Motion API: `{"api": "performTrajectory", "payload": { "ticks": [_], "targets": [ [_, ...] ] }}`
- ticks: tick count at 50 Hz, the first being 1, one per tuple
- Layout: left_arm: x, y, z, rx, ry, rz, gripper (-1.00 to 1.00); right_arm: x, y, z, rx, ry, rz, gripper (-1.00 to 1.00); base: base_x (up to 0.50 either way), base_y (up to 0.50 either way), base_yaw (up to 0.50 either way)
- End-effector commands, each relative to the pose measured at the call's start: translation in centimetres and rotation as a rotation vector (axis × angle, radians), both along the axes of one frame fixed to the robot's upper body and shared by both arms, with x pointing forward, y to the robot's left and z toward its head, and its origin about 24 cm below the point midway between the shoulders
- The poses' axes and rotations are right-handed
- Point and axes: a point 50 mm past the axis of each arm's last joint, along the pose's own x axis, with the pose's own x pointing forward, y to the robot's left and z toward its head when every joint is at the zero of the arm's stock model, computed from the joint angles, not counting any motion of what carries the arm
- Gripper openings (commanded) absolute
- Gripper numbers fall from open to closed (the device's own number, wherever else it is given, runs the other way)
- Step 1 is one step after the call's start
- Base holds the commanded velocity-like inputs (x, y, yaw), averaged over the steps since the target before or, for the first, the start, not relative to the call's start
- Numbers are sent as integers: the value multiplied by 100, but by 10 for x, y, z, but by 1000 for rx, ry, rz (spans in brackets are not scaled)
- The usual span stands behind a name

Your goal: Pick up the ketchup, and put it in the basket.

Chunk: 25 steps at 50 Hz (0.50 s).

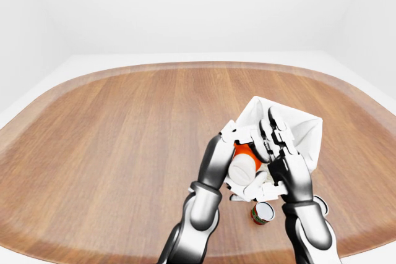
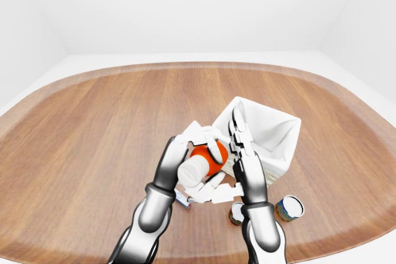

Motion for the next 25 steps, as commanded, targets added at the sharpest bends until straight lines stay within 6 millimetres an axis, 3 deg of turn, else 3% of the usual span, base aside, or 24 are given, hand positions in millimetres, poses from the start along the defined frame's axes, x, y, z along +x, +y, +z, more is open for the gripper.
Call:
{"api": "performTrajectory", "payload": {
  "ticks": [1, 20, 21, 22, 23, 25],
  "targets": [
    [-9, -16, 2, -18, -5, -53, -91, 0, -1, 1, 0, -4, 0, 100, 0, 0, 0],
    [-13, -22, 2, -7, -7, -77, -91, 0, -2, -1, 0, 4, -6, 100, 0, 0, 0],
    [-14, -22, 3, -8, -12, -79, -91, 0, -2, -2, -3, 11, -6, 82, 0, 0, 0],
    [-14, -22, 3, -8, -12, -78, -91, 0, -2, -3, -2, 15, -2, 9, 0, 0, 0],
    [-14, -22, 3, -10, -12, -78, -91, -1, -3, -3, 4, 15, -4, -100, 0, 0, 0],
    [-15, -22, 4, -10, -16, -79, -89, -1, -3, -3, 4, 15, -7, -100, 0, 0, 0]
  ]
}}
